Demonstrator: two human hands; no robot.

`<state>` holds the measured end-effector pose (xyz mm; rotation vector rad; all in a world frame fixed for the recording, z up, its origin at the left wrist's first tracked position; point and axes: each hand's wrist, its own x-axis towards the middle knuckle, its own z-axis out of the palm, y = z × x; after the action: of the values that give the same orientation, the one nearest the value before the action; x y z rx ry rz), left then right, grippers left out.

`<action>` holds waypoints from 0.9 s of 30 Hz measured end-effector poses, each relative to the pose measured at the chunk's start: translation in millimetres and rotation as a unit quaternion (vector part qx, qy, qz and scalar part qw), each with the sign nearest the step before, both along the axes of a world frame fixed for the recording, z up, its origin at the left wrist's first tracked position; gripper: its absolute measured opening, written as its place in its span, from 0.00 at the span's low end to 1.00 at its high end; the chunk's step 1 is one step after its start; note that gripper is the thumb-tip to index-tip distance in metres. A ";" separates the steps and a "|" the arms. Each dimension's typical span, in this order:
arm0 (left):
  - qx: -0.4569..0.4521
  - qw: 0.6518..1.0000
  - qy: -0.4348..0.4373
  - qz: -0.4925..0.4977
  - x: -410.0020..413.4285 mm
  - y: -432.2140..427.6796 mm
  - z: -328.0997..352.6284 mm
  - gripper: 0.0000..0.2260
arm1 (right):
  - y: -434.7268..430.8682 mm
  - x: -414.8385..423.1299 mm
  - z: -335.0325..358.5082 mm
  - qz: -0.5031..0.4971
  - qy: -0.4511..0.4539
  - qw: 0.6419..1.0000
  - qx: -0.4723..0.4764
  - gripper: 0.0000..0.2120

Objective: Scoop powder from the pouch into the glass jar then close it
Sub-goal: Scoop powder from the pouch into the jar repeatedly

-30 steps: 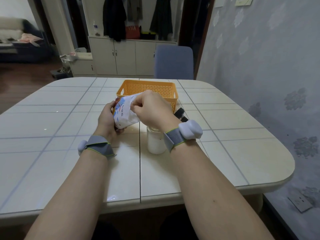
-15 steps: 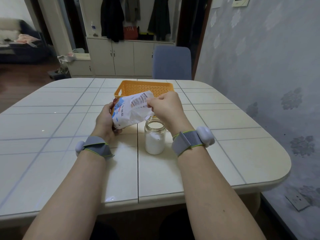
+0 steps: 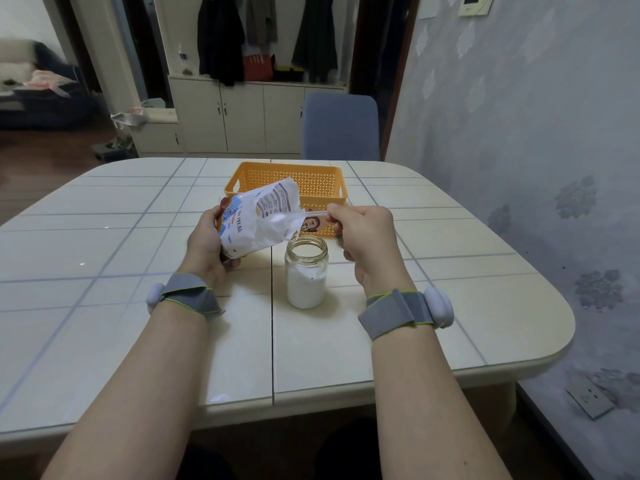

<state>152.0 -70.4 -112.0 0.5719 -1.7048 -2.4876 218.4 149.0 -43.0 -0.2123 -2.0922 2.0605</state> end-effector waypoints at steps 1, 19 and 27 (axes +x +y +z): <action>-0.001 1.000 0.001 -0.002 0.1 -0.3 -0.2 0.12 | 1.9 1.4 1.5 -0.002 0.002 1.000 -0.005 0.13; 0.008 1.000 0.009 -0.018 -1.9 -6.7 -2.3 0.15 | 41.4 27.8 -0.3 -0.011 -0.018 0.999 -0.025 0.09; -0.008 1.000 0.013 -0.017 -1.4 -5.6 -3.7 0.16 | 38.9 27.2 -14.5 0.014 0.007 1.000 -0.017 0.09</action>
<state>150.6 -76.0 -115.7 0.5111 -1.7377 -2.4898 245.6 188.0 -57.4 -0.1746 -2.0659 2.1085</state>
